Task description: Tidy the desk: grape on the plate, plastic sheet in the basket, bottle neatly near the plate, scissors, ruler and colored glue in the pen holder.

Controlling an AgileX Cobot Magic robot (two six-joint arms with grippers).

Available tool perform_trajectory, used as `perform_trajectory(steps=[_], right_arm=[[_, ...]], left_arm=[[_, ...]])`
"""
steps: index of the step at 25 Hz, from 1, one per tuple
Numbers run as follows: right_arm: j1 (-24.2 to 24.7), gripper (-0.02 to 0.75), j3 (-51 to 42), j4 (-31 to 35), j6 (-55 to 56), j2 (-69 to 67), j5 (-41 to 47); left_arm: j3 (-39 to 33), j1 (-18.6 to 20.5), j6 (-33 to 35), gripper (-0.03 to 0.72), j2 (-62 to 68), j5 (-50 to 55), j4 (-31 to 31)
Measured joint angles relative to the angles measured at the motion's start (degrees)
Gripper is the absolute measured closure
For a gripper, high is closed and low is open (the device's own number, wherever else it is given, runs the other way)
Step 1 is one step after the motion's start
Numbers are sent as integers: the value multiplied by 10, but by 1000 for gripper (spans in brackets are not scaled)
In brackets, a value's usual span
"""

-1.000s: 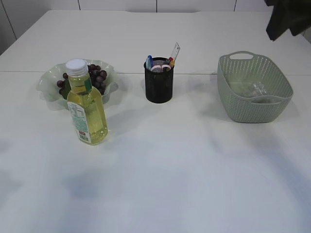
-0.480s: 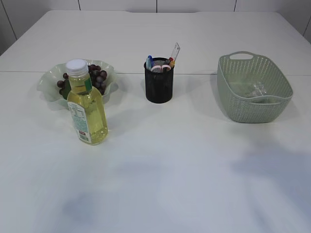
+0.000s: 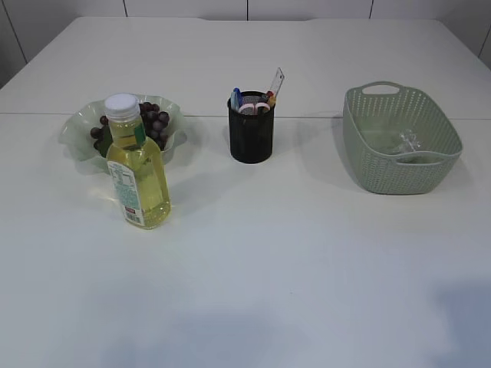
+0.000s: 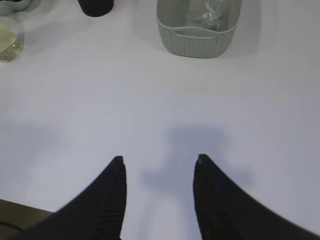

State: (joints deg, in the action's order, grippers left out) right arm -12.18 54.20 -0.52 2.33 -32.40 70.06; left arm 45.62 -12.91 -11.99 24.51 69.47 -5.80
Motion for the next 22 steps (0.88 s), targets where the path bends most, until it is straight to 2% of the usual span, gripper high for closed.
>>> perform_trajectory(steps=[14, 22], right_arm=[[0, 378, -88, 0, 1, 217, 28], [0, 378, -134, 0, 1, 315, 30]], left_arm=[[-2, 0, -3, 379, -134, 14, -29], [-65, 0, -4, 379, -231, 24, -29]])
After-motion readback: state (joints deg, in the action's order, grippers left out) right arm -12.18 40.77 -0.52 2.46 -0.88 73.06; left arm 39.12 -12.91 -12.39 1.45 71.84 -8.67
